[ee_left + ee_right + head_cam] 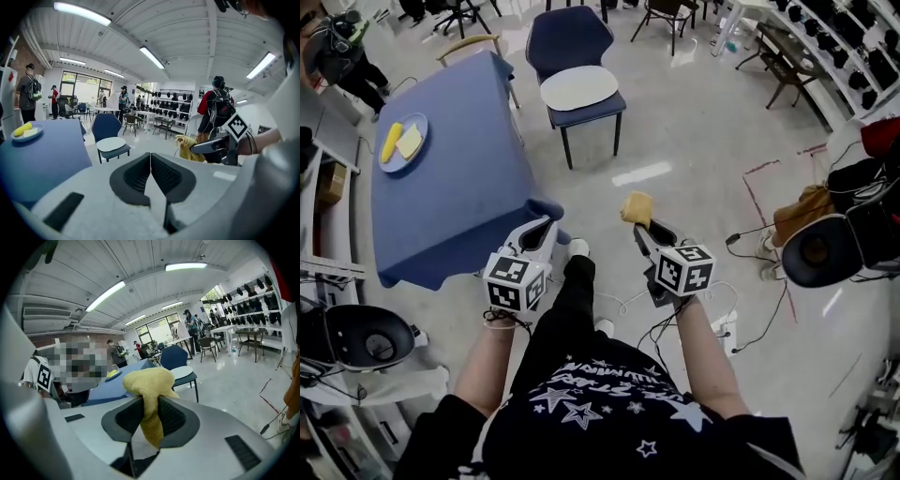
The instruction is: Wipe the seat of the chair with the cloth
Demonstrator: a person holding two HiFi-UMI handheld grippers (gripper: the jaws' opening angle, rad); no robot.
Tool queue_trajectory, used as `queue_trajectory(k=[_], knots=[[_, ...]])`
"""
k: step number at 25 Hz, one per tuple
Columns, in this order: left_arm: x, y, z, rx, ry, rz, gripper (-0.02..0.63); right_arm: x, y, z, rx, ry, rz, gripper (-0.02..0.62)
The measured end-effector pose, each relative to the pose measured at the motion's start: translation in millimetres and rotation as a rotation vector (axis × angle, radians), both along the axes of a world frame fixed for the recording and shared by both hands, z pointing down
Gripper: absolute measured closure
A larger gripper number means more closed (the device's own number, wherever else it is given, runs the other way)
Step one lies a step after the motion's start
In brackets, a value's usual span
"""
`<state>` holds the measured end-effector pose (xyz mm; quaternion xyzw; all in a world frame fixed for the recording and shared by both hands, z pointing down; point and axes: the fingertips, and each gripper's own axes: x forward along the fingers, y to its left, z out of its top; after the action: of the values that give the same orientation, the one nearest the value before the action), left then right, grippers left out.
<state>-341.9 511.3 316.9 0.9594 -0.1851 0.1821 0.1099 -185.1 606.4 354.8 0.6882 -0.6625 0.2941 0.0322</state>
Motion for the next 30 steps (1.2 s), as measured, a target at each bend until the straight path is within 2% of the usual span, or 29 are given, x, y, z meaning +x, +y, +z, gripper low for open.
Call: queue_trajectory(k=[5,11,17,22,27,30], knots=[[52.9,-74.4,9.9,-0.014,0.024,0.009,0.584,49.8,-62.8,7.3,-0.024,0.015,0.013,0.501],[118.7,-184.5,14.3,-0.060,0.022,0.024,0.584,122.7,-179.0,2.2,-0.048,0.009,0.045,0.501],[156.6,-288.1,7.1,-0.074,0.029,0.027,0.584,155.3,-293.8,-10.6,-0.053,0.006,0.018,0.500],[167.1,-349.8,1.9,-0.062,0.047,-0.015,0.584,166.5,-358.0,-9.6,-0.068,-0.009,-0.027,0.500],[148.4,-373.4,32.2,-0.097,0.035,-0.079,0.584,162.4,-393.5,11.5,-0.073,-0.029,-0.055,0.500],[153.1,-393.6,36.3,-0.099,0.018,-0.121,0.584,177.8,-423.4,17.5,-0.089,-0.038,-0.093,0.500]])
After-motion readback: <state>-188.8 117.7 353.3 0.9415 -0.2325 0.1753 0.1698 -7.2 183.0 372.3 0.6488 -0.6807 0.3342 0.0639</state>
